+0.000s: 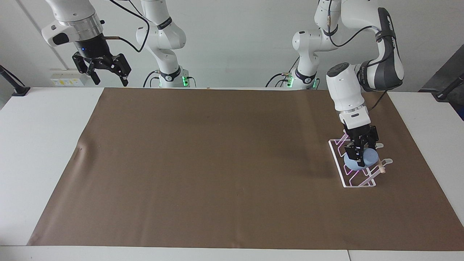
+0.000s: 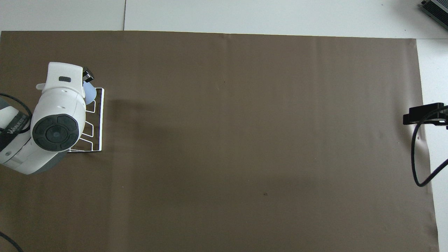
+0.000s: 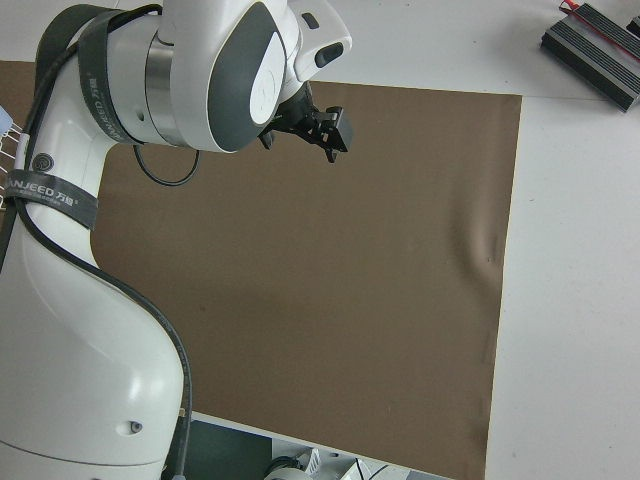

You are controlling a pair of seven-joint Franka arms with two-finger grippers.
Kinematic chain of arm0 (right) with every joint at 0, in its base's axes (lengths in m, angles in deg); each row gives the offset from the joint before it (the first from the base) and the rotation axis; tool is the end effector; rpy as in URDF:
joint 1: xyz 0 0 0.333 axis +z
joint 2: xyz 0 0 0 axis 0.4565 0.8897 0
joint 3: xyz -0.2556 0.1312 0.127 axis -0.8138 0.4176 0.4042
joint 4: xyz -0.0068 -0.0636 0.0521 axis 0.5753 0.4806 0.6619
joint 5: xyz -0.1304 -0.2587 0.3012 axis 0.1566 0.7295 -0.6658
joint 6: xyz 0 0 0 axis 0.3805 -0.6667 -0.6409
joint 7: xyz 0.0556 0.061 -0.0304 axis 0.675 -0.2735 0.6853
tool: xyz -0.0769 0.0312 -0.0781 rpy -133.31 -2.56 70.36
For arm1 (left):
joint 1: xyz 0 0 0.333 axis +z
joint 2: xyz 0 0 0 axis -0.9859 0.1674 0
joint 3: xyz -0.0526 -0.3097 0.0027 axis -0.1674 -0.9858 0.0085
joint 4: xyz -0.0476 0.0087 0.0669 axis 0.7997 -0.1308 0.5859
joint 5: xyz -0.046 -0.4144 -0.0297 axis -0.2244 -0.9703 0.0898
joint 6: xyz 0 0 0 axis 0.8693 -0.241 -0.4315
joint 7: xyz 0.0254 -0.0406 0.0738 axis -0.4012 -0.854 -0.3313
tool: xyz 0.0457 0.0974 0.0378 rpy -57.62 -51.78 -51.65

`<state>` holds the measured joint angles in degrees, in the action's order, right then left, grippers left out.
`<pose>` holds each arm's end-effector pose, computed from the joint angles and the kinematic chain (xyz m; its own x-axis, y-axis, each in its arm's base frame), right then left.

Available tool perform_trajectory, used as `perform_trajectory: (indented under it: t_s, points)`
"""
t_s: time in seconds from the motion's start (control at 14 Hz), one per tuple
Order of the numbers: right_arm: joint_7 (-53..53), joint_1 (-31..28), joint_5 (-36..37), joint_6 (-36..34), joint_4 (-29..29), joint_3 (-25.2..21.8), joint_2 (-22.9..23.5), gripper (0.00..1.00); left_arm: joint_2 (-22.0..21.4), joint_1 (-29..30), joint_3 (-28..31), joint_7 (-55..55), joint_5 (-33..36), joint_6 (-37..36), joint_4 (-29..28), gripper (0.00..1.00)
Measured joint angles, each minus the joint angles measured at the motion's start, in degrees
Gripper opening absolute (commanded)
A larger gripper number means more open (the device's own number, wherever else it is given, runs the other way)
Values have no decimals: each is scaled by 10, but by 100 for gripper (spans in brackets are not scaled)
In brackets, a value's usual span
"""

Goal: Hang cup on cup holder
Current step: 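Hang the cup on a rack peg with the left gripper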

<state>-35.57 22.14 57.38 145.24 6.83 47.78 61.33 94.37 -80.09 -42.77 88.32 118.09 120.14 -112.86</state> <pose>0.5509 -0.0321 0.6478 0.9915 -0.1263 0.0319 -0.1259 -0.9919 -0.0158 0.6144 -0.0810 0.4090 0.6026 0.3899 0.6963 0.5420 -0.8404 0.0016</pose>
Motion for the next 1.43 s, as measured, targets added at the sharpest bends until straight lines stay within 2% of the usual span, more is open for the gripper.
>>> perform_trajectory:
  t_s: [0.07,0.21,0.43,0.64,0.79,1.0,1.29,1.43]
  points:
    - [-3,-3,0,-4,-1,0,4,100,0,3,0,0,0,7,-1,88]
    - [23,-8,3,-4,-1,0,11,100,0,7,0,0,0,14,-1,100]
    - [77,-4,15,6,0,1,15,100,0,8,0,0,0,15,-1,100]
    - [28,32,15,-4,1,-49,18,100,-2,8,-3,0,1,15,-1,100]
    - [17,39,15,-5,1,-61,23,100,-5,3,-8,0,1,13,-1,100]
    - [14,41,15,-7,1,-61,27,100,-15,-41,-10,1,-9,-21,0,100]
    - [9,42,15,-11,1,-63,27,100,-24,-135,-14,3,-64,-122,31,100]
    - [9,42,15,-11,1,-63,27,100,-33,-155,-16,1,-88,-151,46,100]
